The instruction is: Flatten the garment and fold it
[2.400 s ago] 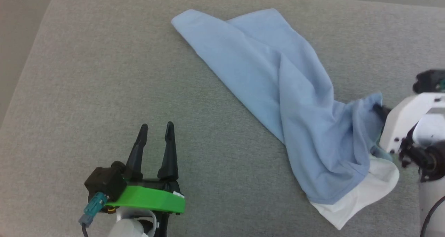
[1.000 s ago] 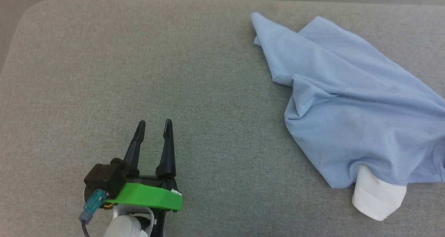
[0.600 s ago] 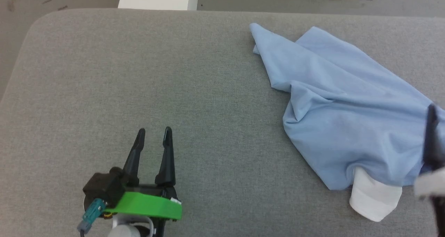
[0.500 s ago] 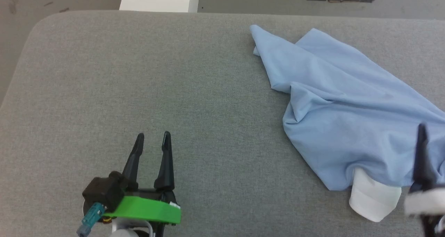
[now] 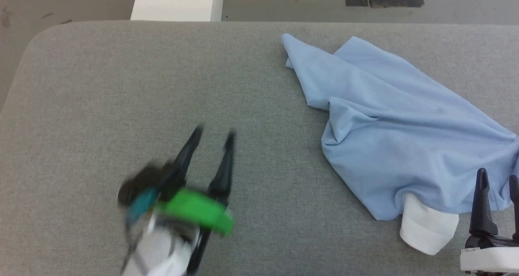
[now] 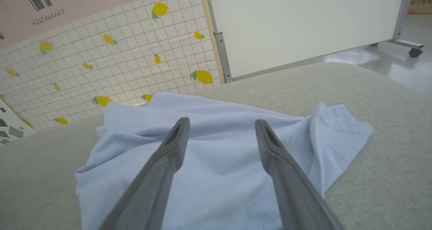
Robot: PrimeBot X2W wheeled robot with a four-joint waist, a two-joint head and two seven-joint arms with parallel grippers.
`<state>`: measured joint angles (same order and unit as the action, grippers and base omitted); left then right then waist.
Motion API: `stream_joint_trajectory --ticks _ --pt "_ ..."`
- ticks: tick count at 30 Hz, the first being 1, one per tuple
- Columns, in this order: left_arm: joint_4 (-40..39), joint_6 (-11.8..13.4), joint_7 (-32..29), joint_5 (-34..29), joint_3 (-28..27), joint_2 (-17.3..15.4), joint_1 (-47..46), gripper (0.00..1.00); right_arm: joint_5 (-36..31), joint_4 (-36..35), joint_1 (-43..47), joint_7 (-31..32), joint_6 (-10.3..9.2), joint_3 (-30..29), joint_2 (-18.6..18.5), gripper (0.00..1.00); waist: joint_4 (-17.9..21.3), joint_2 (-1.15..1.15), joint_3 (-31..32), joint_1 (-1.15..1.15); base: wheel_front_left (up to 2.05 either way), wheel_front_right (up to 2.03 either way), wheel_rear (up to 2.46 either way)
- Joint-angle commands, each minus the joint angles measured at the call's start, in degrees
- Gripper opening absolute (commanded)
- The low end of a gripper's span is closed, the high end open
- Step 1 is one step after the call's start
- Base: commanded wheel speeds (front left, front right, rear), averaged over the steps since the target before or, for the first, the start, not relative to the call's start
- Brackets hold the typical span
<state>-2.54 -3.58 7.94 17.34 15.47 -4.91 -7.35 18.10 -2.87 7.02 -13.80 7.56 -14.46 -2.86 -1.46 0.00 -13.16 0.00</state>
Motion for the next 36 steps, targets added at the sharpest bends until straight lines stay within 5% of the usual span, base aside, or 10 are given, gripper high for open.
stream_joint_trajectory --ticks 1,5,10,13,21,32,33,34,36 --pt "0.46 -0.93 -3.40 -1.98 1.65 -1.29 -5.79 1.00 -0.37 -0.06 -0.77 -0.53 -0.08 0.13 -0.02 1.00 -0.58 0.00 -1.08 0.00 0.00 0.00 0.00" --pt "3.71 -2.55 -14.34 -3.06 6.85 -0.82 -19.40 1.00 -0.39 -0.37 -1.51 -0.60 -0.08 0.41 -0.02 1.00 -0.82 0.00 -2.88 0.00 0.00 0.00 0.00" --pt "9.18 -2.26 -23.71 3.38 10.54 1.66 -29.43 1.00 -0.26 -1.15 -2.32 -0.30 -0.08 0.94 -0.02 1.00 -0.18 0.00 -5.49 0.00 0.00 0.00 0.00" --pt "11.25 0.40 -27.96 10.17 15.64 1.97 -32.97 1.00 -0.18 -1.49 -2.91 0.08 -0.08 1.35 -0.02 1.00 0.85 0.00 -7.45 0.00 0.00 0.00 0.00" --pt "16.91 8.92 -32.34 16.33 29.80 2.01 -35.46 1.00 0.40 -0.85 -4.08 -0.04 -0.08 2.01 -0.02 1.00 3.19 0.00 -10.10 0.00 0.00 0.00 0.00" --pt "28.94 14.92 -32.42 19.58 36.80 2.02 -38.40 1.00 1.36 0.42 -5.80 -0.62 -0.08 2.86 -0.02 1.00 5.85 0.00 -12.61 0.00 0.00 0.00 0.00" --pt "29.60 14.94 -32.56 20.18 37.19 2.02 -38.59 0.68 1.37 0.54 -5.88 -0.67 -0.08 2.85 -0.02 1.00 5.95 0.00 -12.69 0.00 0.00 0.00 0.00" --pt "30.22 14.72 -32.57 20.81 37.78 2.02 -38.94 0.00 1.37 0.68 -5.99 -0.71 -0.08 2.83 -0.02 1.00 6.05 0.00 -12.73 0.00 0.00 0.00 0.00" --pt "30.83 13.99 -31.97 22.13 38.55 2.02 -39.50 0.00 1.36 0.97 -6.21 -0.78 -0.08 2.77 -0.02 1.00 6.12 0.00 -12.55 0.00 0.00 0.00 0.00"
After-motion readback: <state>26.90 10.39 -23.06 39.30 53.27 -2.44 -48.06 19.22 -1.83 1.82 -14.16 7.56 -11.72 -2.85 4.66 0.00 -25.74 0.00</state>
